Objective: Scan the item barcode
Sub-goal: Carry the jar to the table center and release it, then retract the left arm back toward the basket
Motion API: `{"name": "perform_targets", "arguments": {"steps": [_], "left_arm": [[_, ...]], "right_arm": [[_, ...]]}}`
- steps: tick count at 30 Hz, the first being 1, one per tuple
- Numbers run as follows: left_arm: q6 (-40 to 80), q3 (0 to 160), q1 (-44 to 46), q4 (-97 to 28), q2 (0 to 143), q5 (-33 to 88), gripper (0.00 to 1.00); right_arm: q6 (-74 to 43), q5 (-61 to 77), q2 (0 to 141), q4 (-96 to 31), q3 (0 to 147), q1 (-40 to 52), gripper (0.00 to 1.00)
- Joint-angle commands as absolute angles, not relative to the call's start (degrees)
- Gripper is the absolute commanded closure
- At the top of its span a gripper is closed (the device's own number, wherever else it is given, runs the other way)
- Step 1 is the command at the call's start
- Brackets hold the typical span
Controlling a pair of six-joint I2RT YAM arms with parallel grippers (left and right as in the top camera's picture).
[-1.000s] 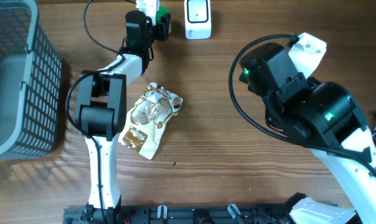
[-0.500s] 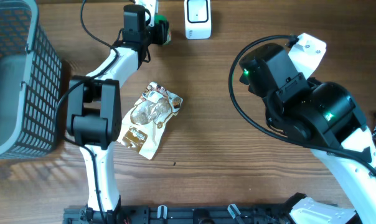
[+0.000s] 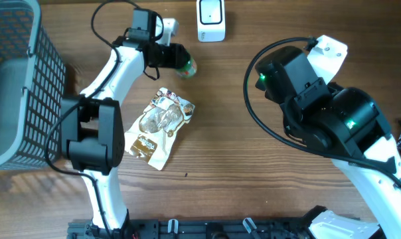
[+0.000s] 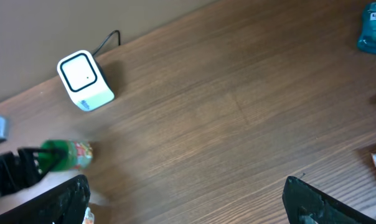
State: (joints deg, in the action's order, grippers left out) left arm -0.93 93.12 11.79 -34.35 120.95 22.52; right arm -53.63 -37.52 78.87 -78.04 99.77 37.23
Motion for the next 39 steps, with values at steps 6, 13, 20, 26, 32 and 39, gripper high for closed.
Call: {"name": "perform_targets", "arguments": {"steps": [6, 13, 20, 26, 32, 39], "left_arm": [[-17.8, 92.7, 26.0, -47.8, 116.1, 22.5, 0.43], [-20.8, 92.7, 33.5, -54.5, 115.5, 19.4, 0.35], [-20.8, 92.7, 34.8, -56.8, 113.8, 13.2, 0.00], [-20.8, 92.7, 34.8, -56.6, 105.8, 13.2, 0.00], [-14.4, 92.7, 34.3, -55.1, 89.5, 11.6, 0.00], [4.4, 92.7, 30.5, -51.9, 76.7, 8.8, 0.00]], "right_arm": [[-52.0, -39.7, 79.3, -78.0, 99.7, 37.0, 0.00], [-49.8, -40.5, 79.3, -77.7, 99.7, 37.0, 0.00], [-50.1, -40.5, 78.0, -77.1, 99.7, 36.6, 0.00], [-50.2, -39.3, 73.0, -77.1, 101.6, 33.6, 0.00], [-53.0, -35.1, 63.4, -77.9, 102.5, 29.6, 0.00], [-65.2, -28.9, 62.5, -92.1, 102.4, 22.2, 0.00]]}}
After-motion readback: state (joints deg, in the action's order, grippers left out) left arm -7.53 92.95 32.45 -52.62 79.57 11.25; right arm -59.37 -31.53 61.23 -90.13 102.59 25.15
